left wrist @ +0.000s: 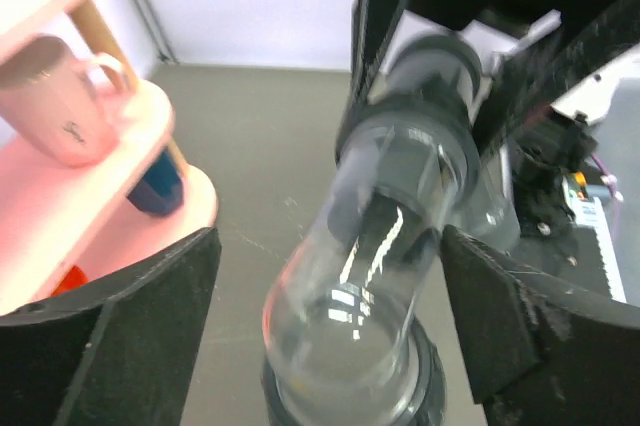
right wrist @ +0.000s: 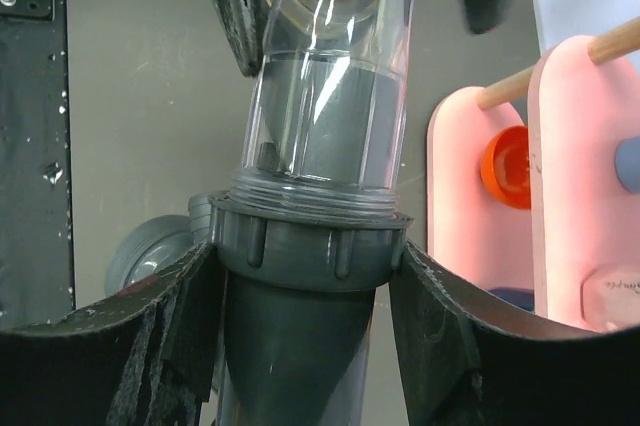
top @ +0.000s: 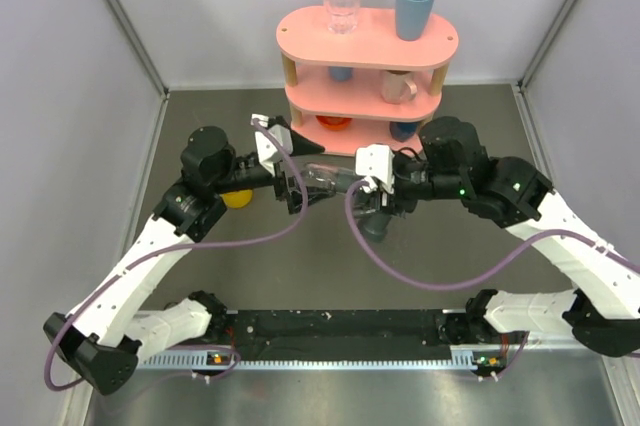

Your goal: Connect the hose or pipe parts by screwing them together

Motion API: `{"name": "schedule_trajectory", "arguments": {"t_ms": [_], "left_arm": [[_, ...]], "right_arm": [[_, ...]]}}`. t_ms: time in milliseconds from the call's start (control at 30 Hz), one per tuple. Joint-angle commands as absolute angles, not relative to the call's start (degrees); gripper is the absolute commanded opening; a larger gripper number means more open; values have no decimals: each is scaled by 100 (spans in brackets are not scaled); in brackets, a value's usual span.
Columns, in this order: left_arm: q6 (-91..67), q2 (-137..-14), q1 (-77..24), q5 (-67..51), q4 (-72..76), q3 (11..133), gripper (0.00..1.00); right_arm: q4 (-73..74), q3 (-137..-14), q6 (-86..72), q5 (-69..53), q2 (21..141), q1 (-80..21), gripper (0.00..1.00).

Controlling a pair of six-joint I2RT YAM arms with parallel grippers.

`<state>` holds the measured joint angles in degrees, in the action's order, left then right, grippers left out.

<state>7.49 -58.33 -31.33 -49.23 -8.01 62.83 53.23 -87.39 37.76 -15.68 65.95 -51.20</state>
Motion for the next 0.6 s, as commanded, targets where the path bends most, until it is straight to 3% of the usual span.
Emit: {"name": "schedule_trajectory", "arguments": {"t_ms": [0,167,300,467,567], "left_arm": [[301,-5520,-3182,-3202,730,6337,99],[-1674,-5090,-3155,-2462,177,6625,99],[-2775,-5027,-3120,-1891,-1277,7135,99],[-4594,-5519,-2814,-1792,-3038,8138,74],[-5658,-5783,-2568,-2300,-3629,8314,73]], "right_arm": [[4658,-8500,3558,-2260,6513,-5344,0],[4483,-8306,4068,-1179,6363,-5335,0],[3897,-8183,4464,-399,6267,-5361,0],[2858,-7508,5700,622,5916,-5616,0],[2164,-7138,6544,1361,5854,-5862,0]]}}
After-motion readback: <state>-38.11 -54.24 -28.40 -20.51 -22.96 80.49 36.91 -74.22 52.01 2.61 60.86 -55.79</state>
